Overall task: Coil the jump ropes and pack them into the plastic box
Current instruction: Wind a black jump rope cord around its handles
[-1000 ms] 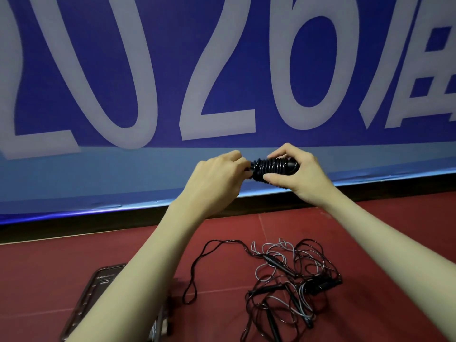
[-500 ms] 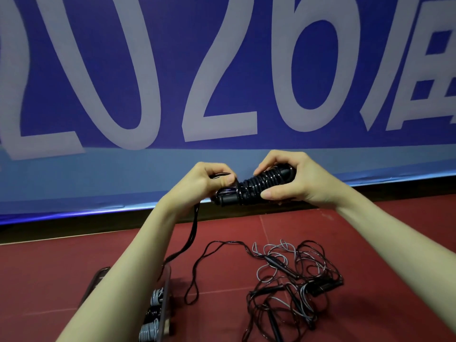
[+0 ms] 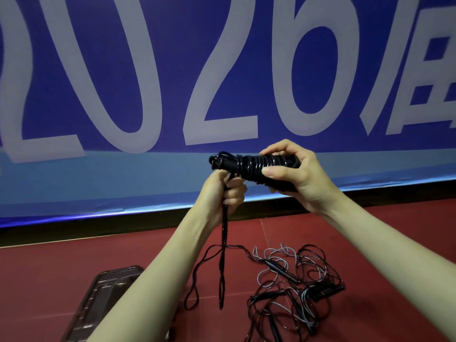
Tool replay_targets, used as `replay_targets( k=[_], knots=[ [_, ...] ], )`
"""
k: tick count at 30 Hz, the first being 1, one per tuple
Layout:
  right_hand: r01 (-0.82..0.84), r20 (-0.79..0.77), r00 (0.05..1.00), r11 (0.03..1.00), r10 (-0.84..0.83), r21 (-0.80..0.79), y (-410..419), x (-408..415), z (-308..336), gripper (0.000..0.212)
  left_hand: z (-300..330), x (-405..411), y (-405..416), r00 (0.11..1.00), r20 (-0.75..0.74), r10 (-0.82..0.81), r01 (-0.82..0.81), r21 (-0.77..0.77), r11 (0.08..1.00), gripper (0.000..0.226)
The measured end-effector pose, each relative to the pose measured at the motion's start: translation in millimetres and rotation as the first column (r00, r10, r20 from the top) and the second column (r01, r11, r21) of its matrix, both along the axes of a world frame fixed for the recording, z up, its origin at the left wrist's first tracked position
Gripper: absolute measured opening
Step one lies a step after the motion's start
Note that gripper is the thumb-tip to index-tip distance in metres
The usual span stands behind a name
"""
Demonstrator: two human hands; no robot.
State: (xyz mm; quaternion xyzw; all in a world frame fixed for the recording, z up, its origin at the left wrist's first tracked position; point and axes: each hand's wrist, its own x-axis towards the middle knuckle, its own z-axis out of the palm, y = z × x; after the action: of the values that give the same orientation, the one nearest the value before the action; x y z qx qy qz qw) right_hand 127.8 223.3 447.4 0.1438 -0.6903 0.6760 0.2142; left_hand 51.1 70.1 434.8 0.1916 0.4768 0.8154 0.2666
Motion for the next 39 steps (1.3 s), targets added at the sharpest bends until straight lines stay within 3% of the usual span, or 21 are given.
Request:
replay_targets(
  k=[3,7,10,12,15,19,26,35,39],
  knots=[
    [0.079,-0.027,0.997,0.997,-0.079,-0.002,-3.1,-1.6,-0.9,0.032,-2.3,2.1,7.4,0.972,-0.179,0.149,-0.166,-0.086,0.982,0.027],
    [0.170,-0.067,0.983,0.984,-0.173,-0.052,-5.4,-2.6,-3.4,0.026,-0.8,10.6,11.2,0.820,-0.508,0.264,-0.407,-0.191,0.893,0.025],
    [0.208,-0.127,0.970,0.978,-0.209,-0.027,-0.1,-3.6,-2.8,0.027,8.6,13.7,7.9,0.781,-0.566,0.262,-0.422,-0.169,0.891,0.022],
    [0.239,-0.175,0.957,0.970,-0.229,0.039,4.8,-4.1,-2.8,0.030,16.1,14.2,5.7,0.812,-0.534,0.237,-0.365,-0.145,0.920,0.020],
    [0.331,-0.261,0.924,0.927,-0.281,0.175,7.6,-2.7,-5.9,0.036,22.6,17.5,8.5,0.861,-0.416,0.292,-0.384,-0.157,0.910,0.039],
    [0.379,-0.337,0.892,0.904,-0.300,0.198,2.4,-0.1,-6.7,0.038,25.6,21.4,8.0,0.899,-0.290,0.327,-0.386,-0.172,0.906,0.053],
    [0.471,-0.436,0.836,0.843,-0.332,0.260,-5.3,2.5,-6.7,0.039,25.9,30.8,9.9,0.953,-0.222,0.208,-0.248,-0.170,0.954,0.027],
    [0.579,-0.558,0.754,0.753,-0.348,0.312,-0.4,2.2,-4.3,0.041,23.3,28.4,9.4,0.959,-0.283,0.011,-0.099,-0.297,0.950,0.043],
    [0.638,-0.594,0.711,0.700,-0.375,0.321,1.3,-1.6,-6.7,0.039,21.5,28.9,13.3,0.964,-0.265,0.038,-0.121,-0.307,0.944,0.047]
  ],
)
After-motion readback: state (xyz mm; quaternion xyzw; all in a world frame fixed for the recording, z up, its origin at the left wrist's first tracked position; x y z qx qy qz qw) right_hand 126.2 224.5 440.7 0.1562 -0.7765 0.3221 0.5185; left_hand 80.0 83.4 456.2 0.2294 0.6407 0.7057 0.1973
